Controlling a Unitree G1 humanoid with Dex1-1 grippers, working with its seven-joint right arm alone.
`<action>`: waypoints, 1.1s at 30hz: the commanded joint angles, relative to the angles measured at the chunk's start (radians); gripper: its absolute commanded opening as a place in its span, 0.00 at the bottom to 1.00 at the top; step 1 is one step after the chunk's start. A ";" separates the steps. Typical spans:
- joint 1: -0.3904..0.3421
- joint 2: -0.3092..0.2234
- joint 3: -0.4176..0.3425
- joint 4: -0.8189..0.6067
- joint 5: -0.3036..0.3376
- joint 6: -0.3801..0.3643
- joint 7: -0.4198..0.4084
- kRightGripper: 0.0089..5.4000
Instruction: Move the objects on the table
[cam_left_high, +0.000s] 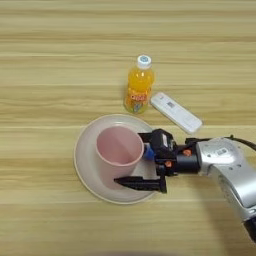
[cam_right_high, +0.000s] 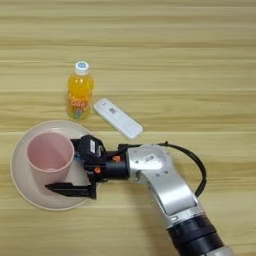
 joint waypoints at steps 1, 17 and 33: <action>-0.044 -0.010 -0.017 -0.028 0.000 -0.032 -0.028 0.79; -0.046 -0.006 -0.012 -0.008 -0.020 -0.052 -0.035 0.79; -0.046 -0.001 -0.014 -0.006 -0.024 -0.054 -0.036 0.99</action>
